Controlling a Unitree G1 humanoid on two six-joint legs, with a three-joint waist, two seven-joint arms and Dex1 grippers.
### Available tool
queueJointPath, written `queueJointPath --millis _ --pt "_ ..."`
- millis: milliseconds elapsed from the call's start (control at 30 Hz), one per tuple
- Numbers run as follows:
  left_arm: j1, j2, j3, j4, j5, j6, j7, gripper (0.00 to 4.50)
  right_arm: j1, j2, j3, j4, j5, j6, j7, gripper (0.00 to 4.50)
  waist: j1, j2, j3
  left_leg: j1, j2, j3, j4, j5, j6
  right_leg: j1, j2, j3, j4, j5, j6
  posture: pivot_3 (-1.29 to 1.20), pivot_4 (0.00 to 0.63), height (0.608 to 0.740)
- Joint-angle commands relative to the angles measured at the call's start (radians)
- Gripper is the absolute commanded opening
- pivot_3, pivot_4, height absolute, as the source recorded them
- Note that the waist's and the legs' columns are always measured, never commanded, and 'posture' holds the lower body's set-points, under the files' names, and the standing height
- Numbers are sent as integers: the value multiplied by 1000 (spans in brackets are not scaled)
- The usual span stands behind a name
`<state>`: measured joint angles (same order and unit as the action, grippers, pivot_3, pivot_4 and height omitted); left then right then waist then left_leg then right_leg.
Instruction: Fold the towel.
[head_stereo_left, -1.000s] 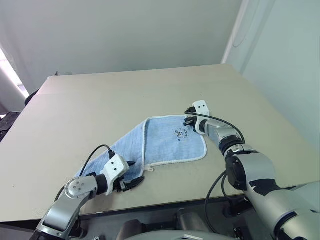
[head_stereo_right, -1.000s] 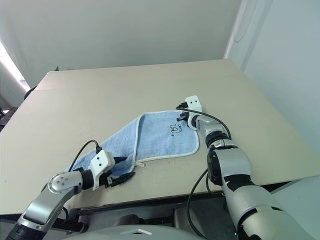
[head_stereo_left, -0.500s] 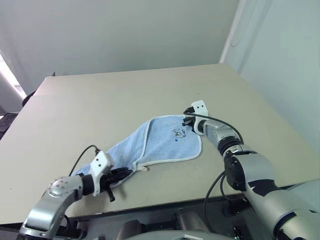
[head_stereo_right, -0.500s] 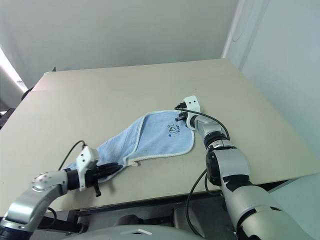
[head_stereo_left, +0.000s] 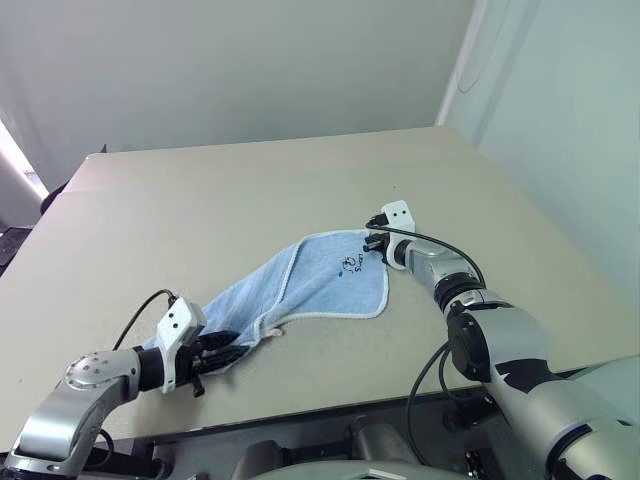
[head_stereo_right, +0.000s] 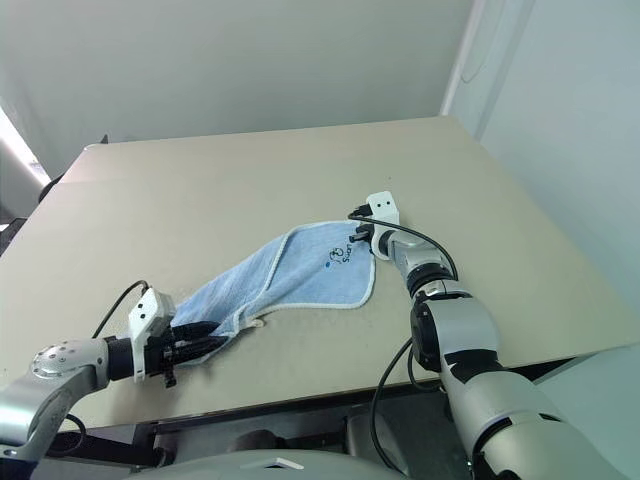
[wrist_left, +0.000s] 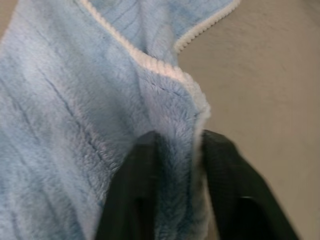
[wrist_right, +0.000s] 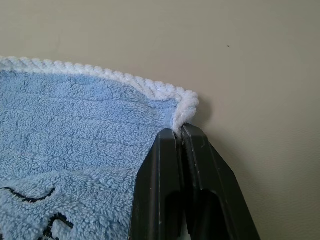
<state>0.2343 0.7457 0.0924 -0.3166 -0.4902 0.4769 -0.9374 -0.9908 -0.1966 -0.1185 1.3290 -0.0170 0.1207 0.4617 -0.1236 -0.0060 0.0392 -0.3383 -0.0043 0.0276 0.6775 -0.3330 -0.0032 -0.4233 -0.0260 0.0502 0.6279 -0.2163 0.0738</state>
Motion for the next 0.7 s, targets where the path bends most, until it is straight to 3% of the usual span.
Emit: queueJointPath --millis 33,700 --pt "8 15 7 -31 11 -17 -11 2169 -12 -9 3 -23 -3 -10 -1 0 0 0 0 0 0 0 0 0 0 0 0 0 0 0 0 0 0 740" --pt "156 27 -33 -194 121 -108 23 2169 -5 -3 31 -34 -14 -35 35 0 -1 1 1 0 0 0 0 0 0 0 -1 0 -1 0 0 0 0 740"
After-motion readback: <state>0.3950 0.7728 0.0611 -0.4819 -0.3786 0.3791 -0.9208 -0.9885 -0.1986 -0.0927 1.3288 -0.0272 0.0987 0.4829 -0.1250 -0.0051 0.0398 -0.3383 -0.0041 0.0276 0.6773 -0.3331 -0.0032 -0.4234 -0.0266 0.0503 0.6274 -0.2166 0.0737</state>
